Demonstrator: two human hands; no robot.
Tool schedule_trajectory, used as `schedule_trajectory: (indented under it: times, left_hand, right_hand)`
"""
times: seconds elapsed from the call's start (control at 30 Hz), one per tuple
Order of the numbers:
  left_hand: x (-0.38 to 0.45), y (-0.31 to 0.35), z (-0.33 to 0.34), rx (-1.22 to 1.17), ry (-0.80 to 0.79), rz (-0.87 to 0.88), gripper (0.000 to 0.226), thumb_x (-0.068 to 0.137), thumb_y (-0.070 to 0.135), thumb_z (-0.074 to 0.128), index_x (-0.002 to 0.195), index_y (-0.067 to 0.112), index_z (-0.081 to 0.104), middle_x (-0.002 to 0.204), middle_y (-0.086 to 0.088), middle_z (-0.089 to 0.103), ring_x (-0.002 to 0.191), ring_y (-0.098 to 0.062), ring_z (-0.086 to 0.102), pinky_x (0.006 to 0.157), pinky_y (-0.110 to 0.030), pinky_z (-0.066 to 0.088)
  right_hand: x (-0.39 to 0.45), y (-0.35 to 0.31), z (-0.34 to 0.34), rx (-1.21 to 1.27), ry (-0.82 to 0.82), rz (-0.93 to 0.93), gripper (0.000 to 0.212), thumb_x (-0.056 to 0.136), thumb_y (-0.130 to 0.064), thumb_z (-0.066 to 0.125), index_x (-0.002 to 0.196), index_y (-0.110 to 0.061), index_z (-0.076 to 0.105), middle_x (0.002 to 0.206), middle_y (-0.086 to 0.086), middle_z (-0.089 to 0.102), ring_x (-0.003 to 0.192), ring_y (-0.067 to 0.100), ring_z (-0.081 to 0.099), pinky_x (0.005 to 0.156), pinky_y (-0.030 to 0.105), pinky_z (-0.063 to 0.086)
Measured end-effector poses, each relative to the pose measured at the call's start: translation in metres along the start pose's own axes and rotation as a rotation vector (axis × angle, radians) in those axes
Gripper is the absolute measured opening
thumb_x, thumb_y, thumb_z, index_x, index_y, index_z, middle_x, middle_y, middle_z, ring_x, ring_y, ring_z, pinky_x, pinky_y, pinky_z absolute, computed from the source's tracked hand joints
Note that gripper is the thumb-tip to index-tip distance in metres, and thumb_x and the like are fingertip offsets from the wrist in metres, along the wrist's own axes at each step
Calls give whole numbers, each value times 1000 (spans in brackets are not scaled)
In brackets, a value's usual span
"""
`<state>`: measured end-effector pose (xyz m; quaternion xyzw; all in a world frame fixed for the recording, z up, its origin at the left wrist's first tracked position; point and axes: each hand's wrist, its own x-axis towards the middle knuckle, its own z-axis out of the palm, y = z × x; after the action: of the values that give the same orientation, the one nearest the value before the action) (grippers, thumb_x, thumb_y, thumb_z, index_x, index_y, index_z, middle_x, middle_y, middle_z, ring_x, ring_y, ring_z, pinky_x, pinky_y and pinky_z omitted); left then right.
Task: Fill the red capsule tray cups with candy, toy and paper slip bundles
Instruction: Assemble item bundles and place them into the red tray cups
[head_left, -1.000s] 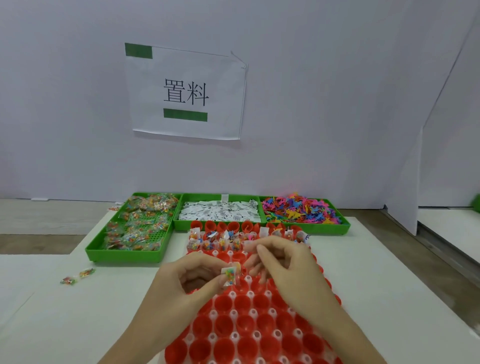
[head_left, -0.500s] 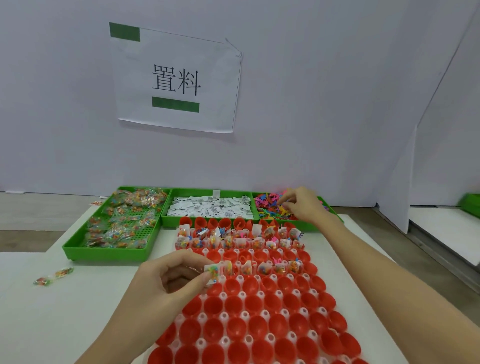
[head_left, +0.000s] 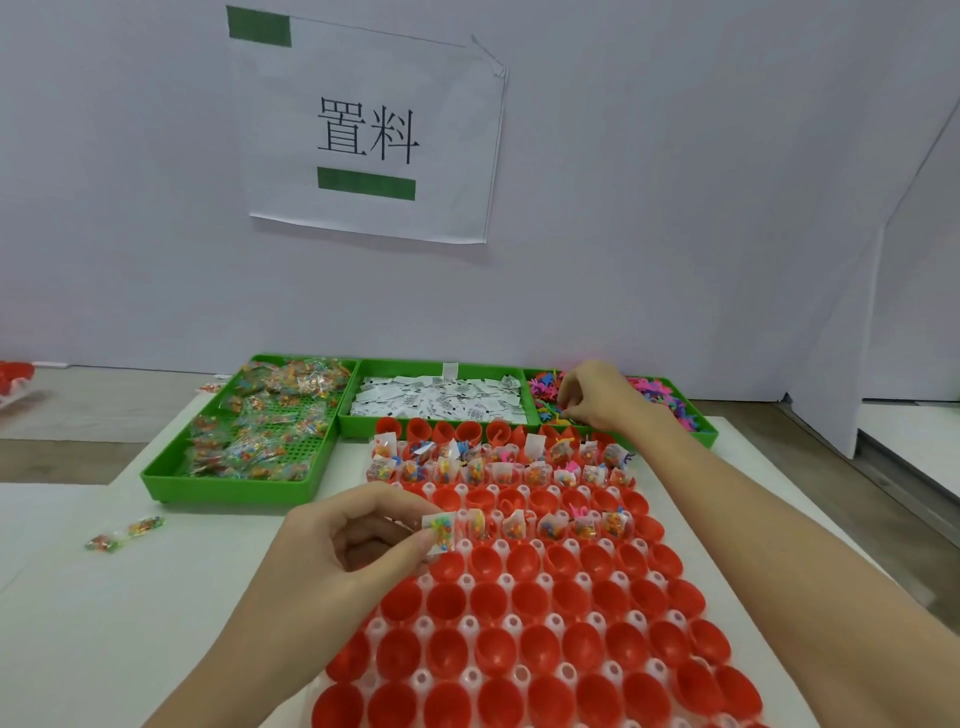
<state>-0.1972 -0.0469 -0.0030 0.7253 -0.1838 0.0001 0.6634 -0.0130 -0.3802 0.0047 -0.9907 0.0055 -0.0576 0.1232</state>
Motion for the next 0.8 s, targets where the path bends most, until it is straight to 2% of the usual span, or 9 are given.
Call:
schedule_trajectory:
  times: [0.23,0.37,0.5,0.63,0.7,0.8]
  left_hand:
    - [0,1,-2,16,14,3,18,81,7,79,86,24,80,77,-12,76,74,-21,76,70,-16,57]
    - [0,4,-2,1,14,7,13,74,21,79,85,28,80,78,-11,77,74,-21,76,70,-15,57]
    - [0,3,-3,5,15,8,13,73,22,78,85,28,81,78,-10,77,73,-21,76,70,-16,57]
    - [1,2,-4,7,14,9,13,74,22,79,86,28,81,78,-10,77,74,-21,76,71,-17,58]
    - [1,2,-4,9,10,10,13,76,20,79,87,27,81,78,-10,77,74,-21,76,71,-17,57]
    - [0,2,-4,13,9,16,15,80,13,79,87,27,81,78,-11,76,73,-22,75,71,-17,57]
  right_hand:
    - [-3,5,-1,85,22,4,14,86,-4,77,99,-6,73,93,13,74,85,23,71,83,35,60]
    - [-3,6,-1,84,2,-15,10,86,-6,78,96,-6,76,98,9,74,87,18,68,84,29,57]
    - [-1,4,1,112,-14,1,12,88,1,73,98,-5,75,101,11,72,82,14,64,71,18,52]
    - [-4,5,-3,100,38,36,26,90,7,62,109,-3,75,102,16,72,85,26,67,78,34,57]
    - [-8,7,-7,135,97,55,27,93,4,59,113,-7,74,101,15,71,83,29,68,69,31,56]
    - [-22,5,-13,273,194,69,24,97,-2,59,113,-10,74,100,11,72,76,26,69,53,16,50]
